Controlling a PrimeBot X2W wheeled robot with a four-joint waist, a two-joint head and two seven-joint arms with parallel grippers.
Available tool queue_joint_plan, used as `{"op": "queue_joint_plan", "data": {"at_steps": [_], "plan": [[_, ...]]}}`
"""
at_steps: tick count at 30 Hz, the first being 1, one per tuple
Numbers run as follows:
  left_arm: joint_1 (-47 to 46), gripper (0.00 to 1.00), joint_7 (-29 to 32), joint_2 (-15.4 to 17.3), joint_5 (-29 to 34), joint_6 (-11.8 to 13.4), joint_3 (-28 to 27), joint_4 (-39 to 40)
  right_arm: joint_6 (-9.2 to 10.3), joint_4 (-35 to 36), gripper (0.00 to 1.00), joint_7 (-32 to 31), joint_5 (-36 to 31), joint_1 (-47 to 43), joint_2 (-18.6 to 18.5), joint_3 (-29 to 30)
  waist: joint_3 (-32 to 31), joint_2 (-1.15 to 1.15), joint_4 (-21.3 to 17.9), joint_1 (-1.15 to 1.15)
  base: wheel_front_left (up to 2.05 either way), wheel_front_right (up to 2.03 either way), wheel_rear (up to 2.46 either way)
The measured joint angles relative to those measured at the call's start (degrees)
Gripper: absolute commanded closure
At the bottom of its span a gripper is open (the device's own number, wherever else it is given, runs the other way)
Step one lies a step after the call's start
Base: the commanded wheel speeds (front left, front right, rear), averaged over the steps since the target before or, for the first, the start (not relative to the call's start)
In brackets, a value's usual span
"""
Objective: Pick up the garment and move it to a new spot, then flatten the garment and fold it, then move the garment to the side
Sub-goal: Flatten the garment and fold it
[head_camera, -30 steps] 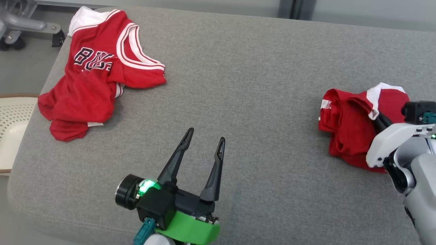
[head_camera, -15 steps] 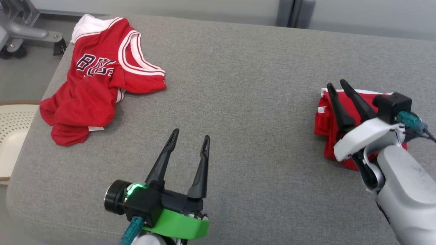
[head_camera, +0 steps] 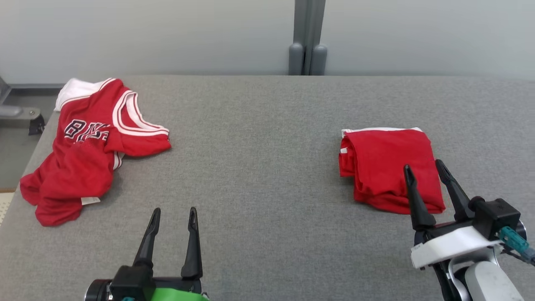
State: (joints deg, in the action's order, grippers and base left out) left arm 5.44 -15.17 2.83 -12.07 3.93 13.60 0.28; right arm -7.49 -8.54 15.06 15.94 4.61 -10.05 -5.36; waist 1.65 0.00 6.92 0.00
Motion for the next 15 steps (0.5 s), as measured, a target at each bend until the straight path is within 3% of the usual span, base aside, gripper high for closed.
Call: {"op": "queue_joint_plan", "data": {"at_steps": [6,15], "plan": [[3.43,0.0,0.0,0.0,2.19,-1.12,-1.38,-0.65,0.0,5.25,0.0,0.0,-1.72,-5.96,1.02,1.7,-3.34,0.0,-2.6,0.0,0.0,0.0,0.0],[6.33,0.0,0.0,0.0,3.37,-2.89,-1.98,-0.65,0.0,5.7,0.0,0.0,-3.23,-12.68,1.63,2.78,-7.14,0.0,-4.64,0.0,0.0,0.0,0.0]]}}
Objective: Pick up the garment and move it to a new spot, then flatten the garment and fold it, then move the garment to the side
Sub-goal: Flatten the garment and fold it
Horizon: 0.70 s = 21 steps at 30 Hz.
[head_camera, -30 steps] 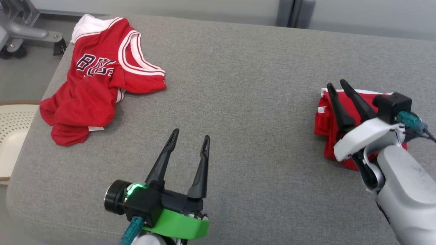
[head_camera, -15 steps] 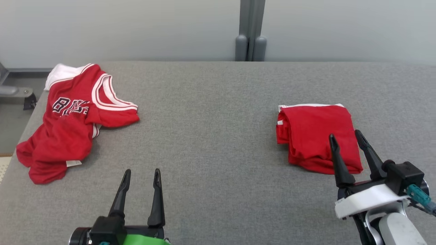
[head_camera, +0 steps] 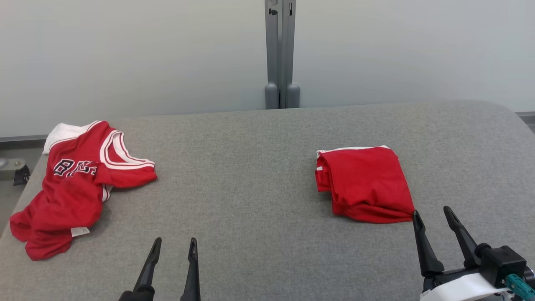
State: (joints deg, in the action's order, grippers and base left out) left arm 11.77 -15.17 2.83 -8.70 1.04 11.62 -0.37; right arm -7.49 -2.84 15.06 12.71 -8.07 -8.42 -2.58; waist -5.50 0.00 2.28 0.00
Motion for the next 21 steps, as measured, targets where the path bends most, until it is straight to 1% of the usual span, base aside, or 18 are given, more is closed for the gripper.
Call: {"op": "queue_joint_plan", "data": {"at_steps": [12,21], "plan": [[0.88,0.0,0.0,0.0,0.26,-0.47,0.0,-0.59,0.0,-1.45,0.0,0.0,-0.08,-1.21,0.57,-0.52,-2.62,0.0,-1.14,0.0,0.0,0.0,0.0],[1.4,0.0,0.0,0.0,0.88,-0.45,0.27,-0.41,0.0,-2.12,0.0,0.0,0.03,-1.65,0.6,-1.34,-2.84,0.0,-1.16,0.0,0.0,0.0,0.0]]}}
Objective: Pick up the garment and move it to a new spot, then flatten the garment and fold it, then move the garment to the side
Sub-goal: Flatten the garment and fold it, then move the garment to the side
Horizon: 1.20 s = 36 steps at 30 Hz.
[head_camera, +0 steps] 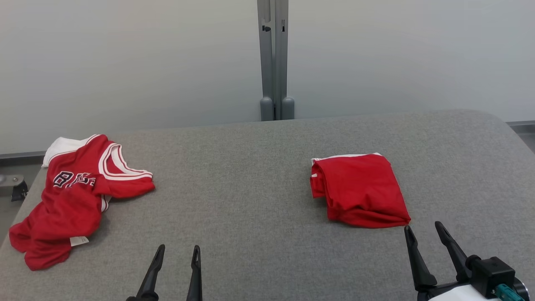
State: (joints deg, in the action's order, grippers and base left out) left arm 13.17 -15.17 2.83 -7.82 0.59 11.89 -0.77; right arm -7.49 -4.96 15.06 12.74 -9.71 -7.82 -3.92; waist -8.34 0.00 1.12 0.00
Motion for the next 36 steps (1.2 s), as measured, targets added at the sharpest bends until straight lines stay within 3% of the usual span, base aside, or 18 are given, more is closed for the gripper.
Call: {"op": "queue_joint_plan", "data": {"at_steps": [36], "plan": [[-0.38,0.0,0.0,0.0,1.02,0.19,1.08,1.22,0.0,-0.54,0.0,0.0,0.78,-0.24,-0.3,-0.54,2.39,0.0,0.61,0.0,0.0,0.0,0.0]]}}
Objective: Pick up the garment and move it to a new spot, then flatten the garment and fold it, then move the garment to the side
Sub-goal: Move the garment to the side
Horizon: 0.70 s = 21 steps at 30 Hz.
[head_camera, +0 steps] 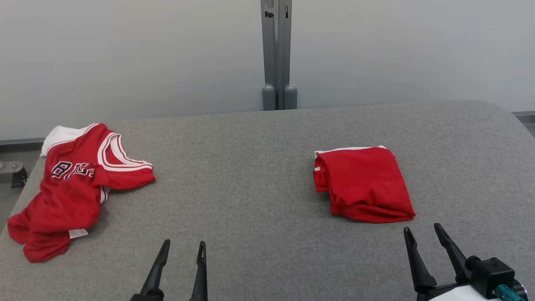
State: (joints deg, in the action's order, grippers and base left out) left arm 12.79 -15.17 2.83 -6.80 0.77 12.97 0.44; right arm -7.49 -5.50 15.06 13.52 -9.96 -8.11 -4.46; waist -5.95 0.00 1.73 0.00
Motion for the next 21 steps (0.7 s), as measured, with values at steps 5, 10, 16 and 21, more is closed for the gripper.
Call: {"op": "queue_joint_plan", "data": {"at_steps": [5,10,16,21], "plan": [[-0.6,0.0,0.0,0.0,0.41,-0.01,0.89,0.73,0.0,0.47,0.0,0.0,1.23,0.91,0.03,0.4,1.37,0.0,0.23,0.0,0.0,0.0,0.0],[-2.43,0.0,0.0,-0.01,0.89,-0.34,2.46,1.8,0.0,-0.58,0.0,0.01,3.67,2.73,-0.31,0.81,3.71,0.0,0.71,0.0,0.0,0.0,0.0],[-5.32,0.0,-0.01,-0.01,1.55,-1.34,3.39,4.48,-0.01,-3.3,0.0,0.01,6.94,8.28,-2.2,0.96,7.64,0.0,1.8,0.0,0.0,0.0,0.0],[-8.33,0.0,0.0,0.0,2.25,-1.8,3.85,5.68,0.0,-8.8,0.0,0.0,11.32,15.27,-6.39,-0.46,12.08,0.0,2.75,0.0,0.0,0.0,0.0]]}}
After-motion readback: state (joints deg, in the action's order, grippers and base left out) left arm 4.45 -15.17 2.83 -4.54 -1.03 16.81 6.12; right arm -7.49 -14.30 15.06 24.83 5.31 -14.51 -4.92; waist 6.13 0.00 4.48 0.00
